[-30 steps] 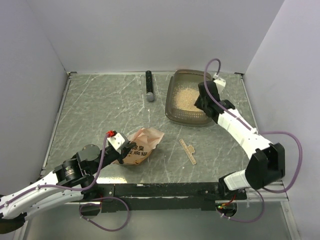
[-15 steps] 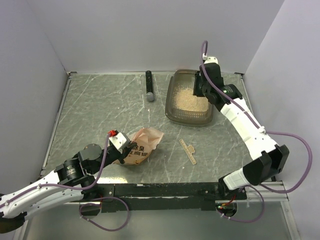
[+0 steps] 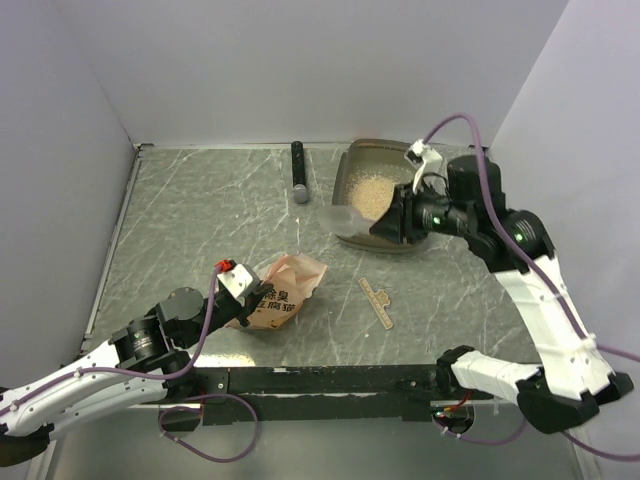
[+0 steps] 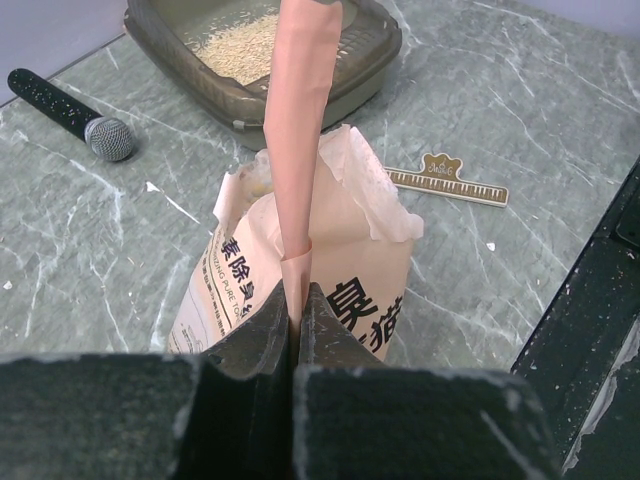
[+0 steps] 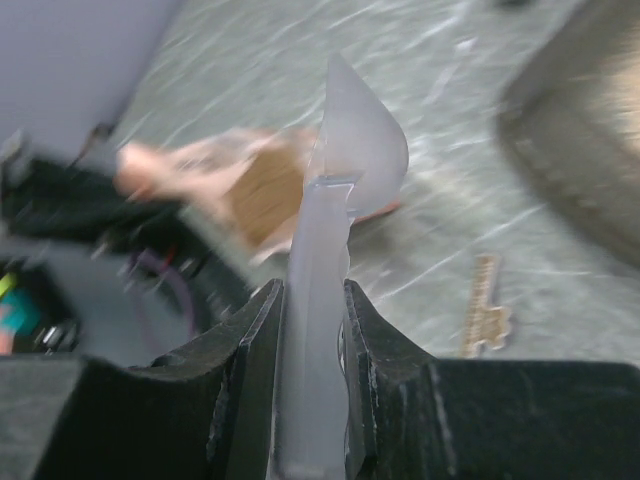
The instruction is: Fill the litter box with clean litter
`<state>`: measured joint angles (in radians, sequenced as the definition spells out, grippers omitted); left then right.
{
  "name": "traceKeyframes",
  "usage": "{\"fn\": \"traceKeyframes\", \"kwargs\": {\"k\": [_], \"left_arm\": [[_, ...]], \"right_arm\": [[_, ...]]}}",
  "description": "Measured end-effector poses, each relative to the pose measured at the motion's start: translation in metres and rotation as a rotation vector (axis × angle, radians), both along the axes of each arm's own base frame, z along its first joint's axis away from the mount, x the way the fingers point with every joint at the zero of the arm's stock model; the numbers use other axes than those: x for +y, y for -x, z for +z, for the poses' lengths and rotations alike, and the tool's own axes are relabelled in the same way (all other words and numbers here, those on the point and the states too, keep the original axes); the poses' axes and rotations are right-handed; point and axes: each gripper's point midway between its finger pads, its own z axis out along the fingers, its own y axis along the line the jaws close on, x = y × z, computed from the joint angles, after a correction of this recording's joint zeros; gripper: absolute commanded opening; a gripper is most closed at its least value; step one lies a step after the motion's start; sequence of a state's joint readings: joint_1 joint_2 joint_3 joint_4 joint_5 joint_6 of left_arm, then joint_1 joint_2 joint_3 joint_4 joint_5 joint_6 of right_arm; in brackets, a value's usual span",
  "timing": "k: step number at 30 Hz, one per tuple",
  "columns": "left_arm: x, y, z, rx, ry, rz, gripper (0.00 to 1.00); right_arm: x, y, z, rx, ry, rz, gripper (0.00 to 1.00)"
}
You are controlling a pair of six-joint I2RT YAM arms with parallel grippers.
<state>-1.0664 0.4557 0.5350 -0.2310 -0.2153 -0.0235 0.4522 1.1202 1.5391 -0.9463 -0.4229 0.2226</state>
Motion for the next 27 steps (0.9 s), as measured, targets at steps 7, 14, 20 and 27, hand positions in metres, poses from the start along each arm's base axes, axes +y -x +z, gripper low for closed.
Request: {"fn": "traceKeyframes", "kwargs": {"k": [7,14,20,27], "left_arm": [[0.001,-0.003,-0.001,0.0,-0.004,0.017,0.01],[0.002,-0.004,0.0,-0.002,-0.003,0.026,0.01],[0.003,-0.004,0.001,-0.006,0.003,0.028,0.01],[0.003,-0.004,0.002,-0.006,0.003,0.029,0.01]], "right_arm": [[0.012,0.058,0.004,0.06,-0.045,0.181,0.0],[0.025,0.069,-0.014,0.13,-0.007,0.243,0.0],[0.037,0.061,-0.034,0.188,0.04,0.253,0.0],[0.057,0.05,-0.066,0.287,0.111,0.286,0.0]]}}
